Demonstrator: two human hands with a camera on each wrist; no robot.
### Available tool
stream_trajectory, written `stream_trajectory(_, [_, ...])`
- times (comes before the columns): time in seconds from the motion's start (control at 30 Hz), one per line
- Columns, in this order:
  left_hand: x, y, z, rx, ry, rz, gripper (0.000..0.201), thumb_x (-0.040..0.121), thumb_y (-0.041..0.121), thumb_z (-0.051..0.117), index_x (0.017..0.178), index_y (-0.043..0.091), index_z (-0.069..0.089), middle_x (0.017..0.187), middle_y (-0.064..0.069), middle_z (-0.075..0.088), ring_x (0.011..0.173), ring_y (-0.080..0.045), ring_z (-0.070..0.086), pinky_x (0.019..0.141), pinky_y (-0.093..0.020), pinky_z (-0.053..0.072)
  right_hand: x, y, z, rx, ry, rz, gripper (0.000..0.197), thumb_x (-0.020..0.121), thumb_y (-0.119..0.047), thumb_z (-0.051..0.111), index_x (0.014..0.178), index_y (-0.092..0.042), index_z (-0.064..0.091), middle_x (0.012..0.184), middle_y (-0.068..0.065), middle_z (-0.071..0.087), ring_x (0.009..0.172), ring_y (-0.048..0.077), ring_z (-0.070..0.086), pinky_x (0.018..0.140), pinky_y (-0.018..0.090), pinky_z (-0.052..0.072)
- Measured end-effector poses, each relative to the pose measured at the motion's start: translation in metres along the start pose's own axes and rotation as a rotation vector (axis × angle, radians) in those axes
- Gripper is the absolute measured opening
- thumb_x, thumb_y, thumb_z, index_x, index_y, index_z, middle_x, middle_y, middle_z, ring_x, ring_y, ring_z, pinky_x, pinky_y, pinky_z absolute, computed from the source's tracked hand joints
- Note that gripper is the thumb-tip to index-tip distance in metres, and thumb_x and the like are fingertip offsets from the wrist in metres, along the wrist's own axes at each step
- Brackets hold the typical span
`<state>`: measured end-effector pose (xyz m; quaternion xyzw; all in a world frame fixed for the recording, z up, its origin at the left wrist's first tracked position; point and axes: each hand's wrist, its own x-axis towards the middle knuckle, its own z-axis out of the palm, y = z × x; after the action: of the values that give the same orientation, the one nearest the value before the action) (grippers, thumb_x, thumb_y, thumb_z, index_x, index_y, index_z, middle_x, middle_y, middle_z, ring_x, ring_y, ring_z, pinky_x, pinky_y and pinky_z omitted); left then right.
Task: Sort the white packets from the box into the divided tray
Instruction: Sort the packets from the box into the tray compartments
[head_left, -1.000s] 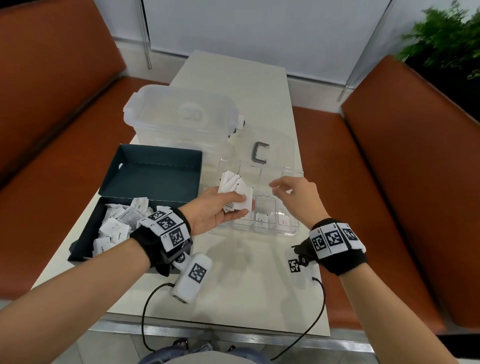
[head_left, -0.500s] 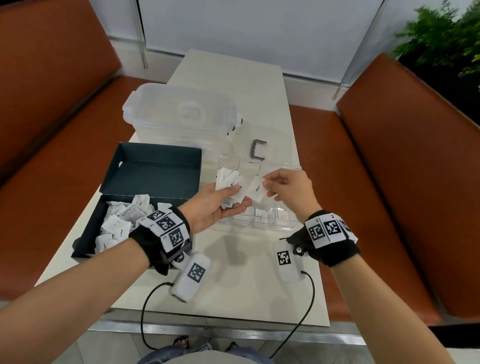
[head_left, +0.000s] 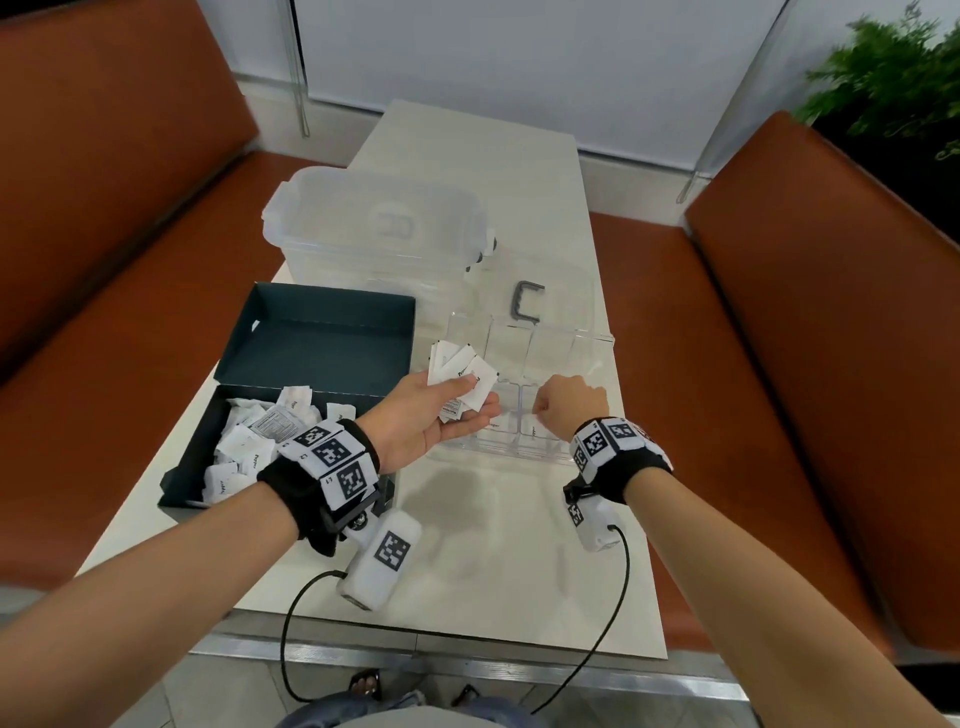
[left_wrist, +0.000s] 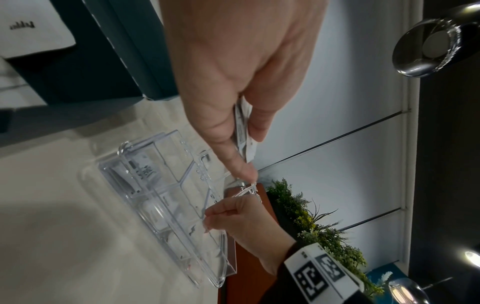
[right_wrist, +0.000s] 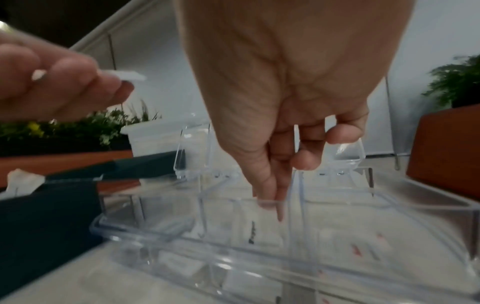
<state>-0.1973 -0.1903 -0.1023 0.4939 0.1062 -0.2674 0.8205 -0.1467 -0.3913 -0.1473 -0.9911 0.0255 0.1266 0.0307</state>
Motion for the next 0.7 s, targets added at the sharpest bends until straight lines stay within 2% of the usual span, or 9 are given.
stream_trajectory(0.17, [-0.002, 0.0, -0.005, -0.002, 0.013, -0.001, 0.026, 0.099, 0.011, 0.053, 0.119, -0.004, 0.057, 0.106, -0.022, 0.071, 0.092, -0.027, 0.073, 0.067, -0.026, 0.059, 0.007, 0.0, 0.009, -0.22, -0.06, -0.045, 0.029, 0.089, -0.018, 0.054, 0.117, -0.022, 0.06, 0.108, 0.001, 0.065, 0.102, 0.024, 0.06, 0.095, 0.04, 0.034])
stream_trajectory(0.33, [-0.001, 0.0, -0.008, 0.0, 0.012, -0.001, 0.028, 0.099, 0.011, 0.053, 0.121, -0.004, 0.056, 0.106, -0.022, 0.071, 0.093, -0.027, 0.072, 0.07, -0.027, 0.06, 0.01, 0.004, 0.012, -0.274, -0.097, -0.072, 0.036, 0.091, -0.034, 0.056, 0.127, -0.034, 0.055, 0.117, -0.006, 0.063, 0.113, 0.022, 0.055, 0.1, 0.044, 0.03])
stream_trajectory(0.43, [-0.001, -0.001, -0.009, 0.004, 0.007, -0.004, 0.028, 0.099, 0.011, 0.053, 0.122, -0.004, 0.056, 0.108, -0.022, 0.07, 0.094, -0.027, 0.072, 0.074, -0.029, 0.06, 0.01, 0.004, 0.013, -0.292, -0.112, -0.087, 0.035, 0.092, -0.041, 0.053, 0.127, -0.041, 0.054, 0.121, -0.007, 0.061, 0.117, 0.022, 0.051, 0.102, 0.046, 0.027])
stream_trajectory(0.6, [-0.001, -0.002, -0.008, 0.009, 0.001, -0.011, 0.028, 0.099, 0.012, 0.053, 0.122, -0.004, 0.057, 0.106, -0.021, 0.071, 0.095, -0.027, 0.071, 0.074, -0.029, 0.06, 0.009, -0.001, 0.008, -0.329, -0.11, -0.068, 0.035, 0.09, -0.049, 0.055, 0.117, -0.028, 0.062, 0.112, -0.003, 0.063, 0.111, 0.024, 0.052, 0.1, 0.047, 0.028])
stream_trajectory(0.7, [-0.001, -0.002, -0.008, 0.013, -0.006, -0.014, 0.027, 0.099, 0.012, 0.053, 0.12, -0.004, 0.058, 0.107, -0.022, 0.071, 0.095, -0.027, 0.072, 0.073, -0.028, 0.06, 0.008, -0.002, 0.009, -0.311, -0.107, -0.069, 0.036, 0.089, -0.049, 0.055, 0.119, -0.03, 0.06, 0.114, -0.004, 0.062, 0.113, 0.023, 0.052, 0.101, 0.048, 0.027])
